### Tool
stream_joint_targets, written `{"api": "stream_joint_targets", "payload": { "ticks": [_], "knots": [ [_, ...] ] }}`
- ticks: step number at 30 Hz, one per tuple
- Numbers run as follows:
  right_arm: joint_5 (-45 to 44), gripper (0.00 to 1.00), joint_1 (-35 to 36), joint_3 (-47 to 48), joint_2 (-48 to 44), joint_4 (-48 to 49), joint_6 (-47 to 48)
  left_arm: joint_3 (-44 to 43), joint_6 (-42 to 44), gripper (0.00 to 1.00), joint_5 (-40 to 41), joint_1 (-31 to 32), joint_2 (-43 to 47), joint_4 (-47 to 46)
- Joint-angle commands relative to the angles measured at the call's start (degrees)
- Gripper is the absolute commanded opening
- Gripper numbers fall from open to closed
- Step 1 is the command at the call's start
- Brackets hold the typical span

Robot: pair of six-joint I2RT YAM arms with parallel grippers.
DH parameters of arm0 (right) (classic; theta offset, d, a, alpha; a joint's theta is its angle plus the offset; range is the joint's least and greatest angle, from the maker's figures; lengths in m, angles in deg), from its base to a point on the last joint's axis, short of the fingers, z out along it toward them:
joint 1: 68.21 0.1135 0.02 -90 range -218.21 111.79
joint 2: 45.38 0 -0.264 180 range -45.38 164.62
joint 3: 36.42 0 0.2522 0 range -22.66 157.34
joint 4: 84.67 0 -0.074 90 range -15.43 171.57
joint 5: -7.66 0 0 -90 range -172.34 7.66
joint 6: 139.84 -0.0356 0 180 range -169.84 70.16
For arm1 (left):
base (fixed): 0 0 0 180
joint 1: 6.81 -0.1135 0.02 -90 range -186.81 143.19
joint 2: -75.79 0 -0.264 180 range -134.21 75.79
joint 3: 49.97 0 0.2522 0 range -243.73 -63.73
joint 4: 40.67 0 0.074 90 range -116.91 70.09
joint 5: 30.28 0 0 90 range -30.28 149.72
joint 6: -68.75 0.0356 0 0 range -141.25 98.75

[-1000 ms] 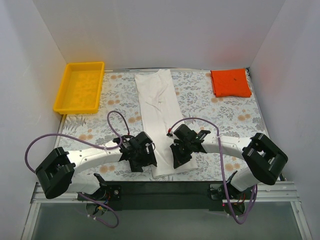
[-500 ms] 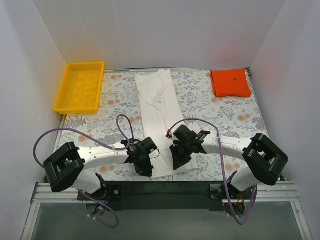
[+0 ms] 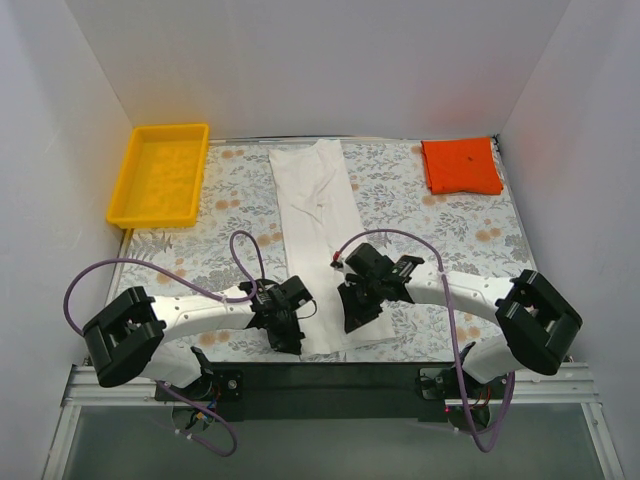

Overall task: Fold and stack the t-shirts
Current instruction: Fold the tshirt

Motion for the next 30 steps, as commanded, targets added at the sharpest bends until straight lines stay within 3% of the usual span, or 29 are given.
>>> {"api": "stream_joint_targets", "payload": {
  "ticks": [1, 8, 14, 21, 25, 30],
  "knots": [
    [-2.3, 0.13, 0.3, 6.7, -0.7, -0.6, 1.6, 1.7, -0.4, 0.04, 1.6, 0.4, 1.0, 4.3],
    [-1.2, 0.15, 0.2, 12.7, 7.0, 3.8, 2.4, 1.8, -0.2, 0.04, 1.4, 0.5, 1.2, 4.5],
    [-0.5, 0.15, -0.2, 12.6, 13.4, 7.2, 2.6, 2.3, -1.2, 0.04, 1.6, 0.5, 3.1, 5.8],
    [-4.5, 0.18, -2.7, 8.4, 9.4, 5.1, 4.5, 2.9, -2.3, 0.05, 1.8, 0.5, 5.9, 7.1],
    [-6.2, 0.31, -2.7, 9.8, 5.1, 0.6, 4.9, 0.0, -2.3, 0.18, 2.3, 0.5, 6.1, 8.4],
    [-15.4, 0.44, -2.7, 7.5, -1.9, -6.8, 4.4, -2.7, -3.8, 0.44, 3.5, 0.5, 7.6, 10.8]
  ]
}}
